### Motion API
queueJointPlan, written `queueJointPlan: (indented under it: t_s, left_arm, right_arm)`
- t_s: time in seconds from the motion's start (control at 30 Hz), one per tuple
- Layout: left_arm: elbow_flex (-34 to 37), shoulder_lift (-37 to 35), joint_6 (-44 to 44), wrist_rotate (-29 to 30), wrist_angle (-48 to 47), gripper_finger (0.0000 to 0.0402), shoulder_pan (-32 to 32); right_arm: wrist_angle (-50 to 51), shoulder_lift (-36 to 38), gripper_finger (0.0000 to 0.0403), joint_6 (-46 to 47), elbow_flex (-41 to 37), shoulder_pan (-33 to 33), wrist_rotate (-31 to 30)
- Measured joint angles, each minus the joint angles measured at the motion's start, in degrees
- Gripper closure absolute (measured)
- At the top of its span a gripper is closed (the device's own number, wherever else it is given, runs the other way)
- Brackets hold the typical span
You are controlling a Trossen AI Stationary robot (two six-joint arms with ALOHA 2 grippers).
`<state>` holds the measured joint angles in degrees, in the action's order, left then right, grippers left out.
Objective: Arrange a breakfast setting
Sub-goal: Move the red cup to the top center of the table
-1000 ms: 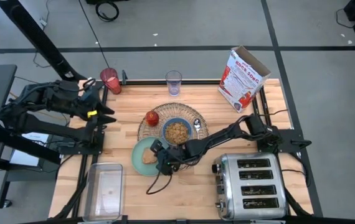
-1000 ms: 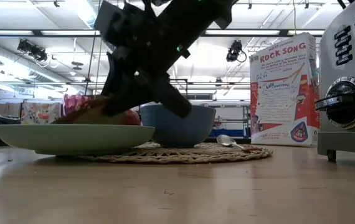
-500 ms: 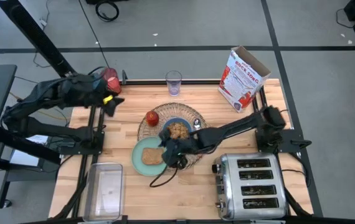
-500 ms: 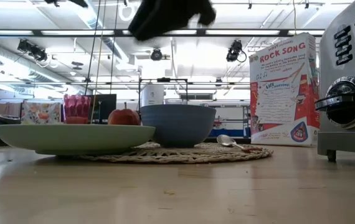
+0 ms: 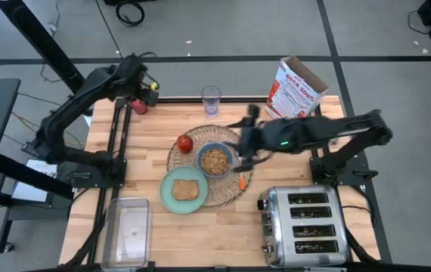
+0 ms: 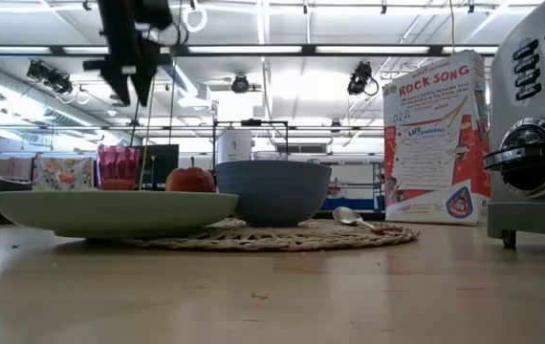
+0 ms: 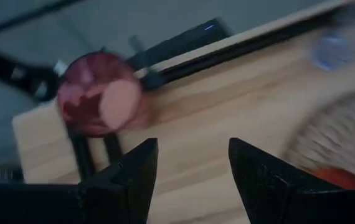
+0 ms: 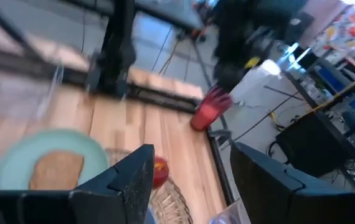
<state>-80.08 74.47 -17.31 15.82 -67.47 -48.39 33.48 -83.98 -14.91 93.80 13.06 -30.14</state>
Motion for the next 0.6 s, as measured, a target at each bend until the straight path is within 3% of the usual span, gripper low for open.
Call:
queueJointPlan:
  t_s: [0.2,0.6]
  left_arm:
    - [1.03,7.48,1.21,-2.29,4.97,0.0198,-8.68]
    - [1.01,19.9,-0.48,-2.39,7.28,0.0205,-13.94]
  right_arm:
    - [4.19,8.32,0.0187,5.28,0.02,0.9,-3.27]
    - [10.46,16.04,0.0188,5.78,0.02,-1.66,-4.36]
